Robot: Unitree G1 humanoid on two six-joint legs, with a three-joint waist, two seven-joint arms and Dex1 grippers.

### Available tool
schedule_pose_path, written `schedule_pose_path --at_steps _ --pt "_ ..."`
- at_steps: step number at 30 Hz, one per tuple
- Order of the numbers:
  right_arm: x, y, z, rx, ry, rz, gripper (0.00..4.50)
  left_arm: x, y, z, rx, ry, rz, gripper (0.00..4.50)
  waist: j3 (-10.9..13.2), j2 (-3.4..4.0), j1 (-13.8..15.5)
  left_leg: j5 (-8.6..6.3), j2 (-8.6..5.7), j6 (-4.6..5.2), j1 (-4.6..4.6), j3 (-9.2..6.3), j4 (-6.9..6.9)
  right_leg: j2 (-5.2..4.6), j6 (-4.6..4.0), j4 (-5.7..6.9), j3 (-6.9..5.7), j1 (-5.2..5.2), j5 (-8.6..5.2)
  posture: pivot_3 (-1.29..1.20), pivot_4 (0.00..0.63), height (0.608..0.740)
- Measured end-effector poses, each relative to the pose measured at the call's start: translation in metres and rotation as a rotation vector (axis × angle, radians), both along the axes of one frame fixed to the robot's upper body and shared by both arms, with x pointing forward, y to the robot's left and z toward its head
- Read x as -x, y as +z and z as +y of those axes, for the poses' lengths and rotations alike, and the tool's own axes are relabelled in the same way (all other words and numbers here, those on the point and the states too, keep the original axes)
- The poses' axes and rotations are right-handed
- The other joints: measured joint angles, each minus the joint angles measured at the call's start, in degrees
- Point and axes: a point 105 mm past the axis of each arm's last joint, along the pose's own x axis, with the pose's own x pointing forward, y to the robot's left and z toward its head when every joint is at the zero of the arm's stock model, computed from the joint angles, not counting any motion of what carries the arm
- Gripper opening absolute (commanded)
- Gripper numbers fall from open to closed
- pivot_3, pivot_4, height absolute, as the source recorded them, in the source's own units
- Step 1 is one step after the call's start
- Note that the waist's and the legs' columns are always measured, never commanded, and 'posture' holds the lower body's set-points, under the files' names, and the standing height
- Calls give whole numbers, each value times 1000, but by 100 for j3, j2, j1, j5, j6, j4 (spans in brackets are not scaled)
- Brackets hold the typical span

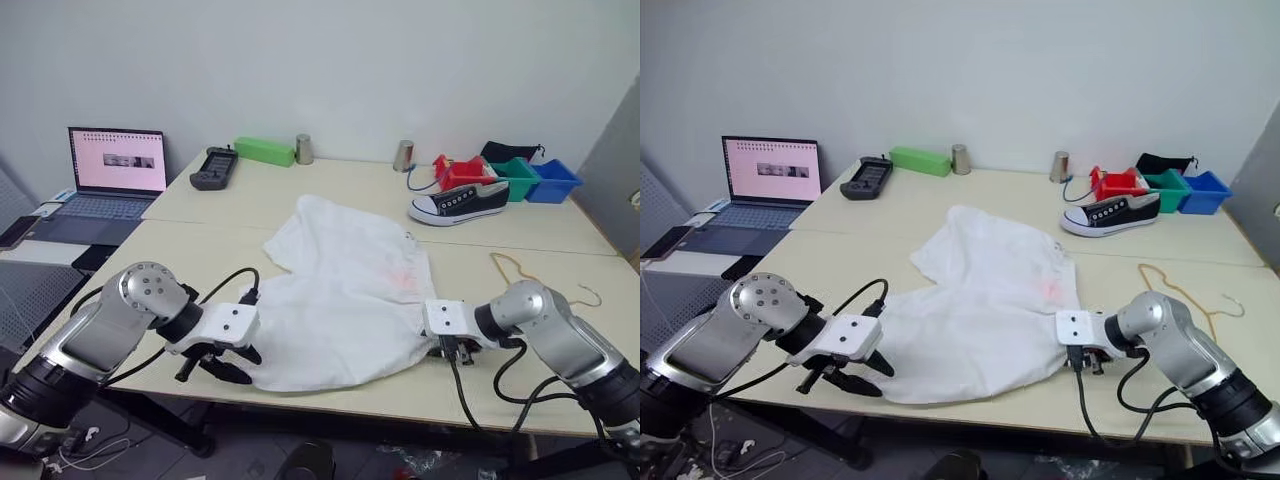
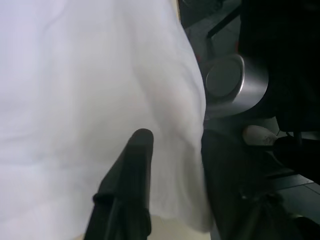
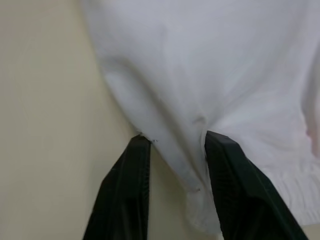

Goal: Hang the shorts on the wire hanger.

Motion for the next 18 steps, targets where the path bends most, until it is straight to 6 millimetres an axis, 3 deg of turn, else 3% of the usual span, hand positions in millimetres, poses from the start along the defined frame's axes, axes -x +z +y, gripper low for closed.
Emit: schedule_pose_path --at_steps 9,10,13,18 --pt "10 1 -1 10 7 24 4500 -2 -2 4 -10 -25 4 4235 1 1 55 -3 1 0 0 14 0 1 3 -5 3 -2 -2 415 0 740" --pt "9 1 0 6 0 13 4500 0 0 4 4 -25 15 4454 1 1 55 -3 1 -1 0 16 0 2 3 -4 4 -3 -2 415 0 740" --pt "0 4 -3 12 -25 -17 4500 0 15 -1 69 -22 31 4483 3 4 65 -3 1 -1 0 16 1 5 3 -5 3 -3 -3 414 0 740" --pt "-28 16 -12 34 -59 -113 4500 -6 56 -33 296 -6 69 4483 3 2 56 -3 -2 -1 -3 17 3 9 9 -10 3 -2 -6 423 0 740"
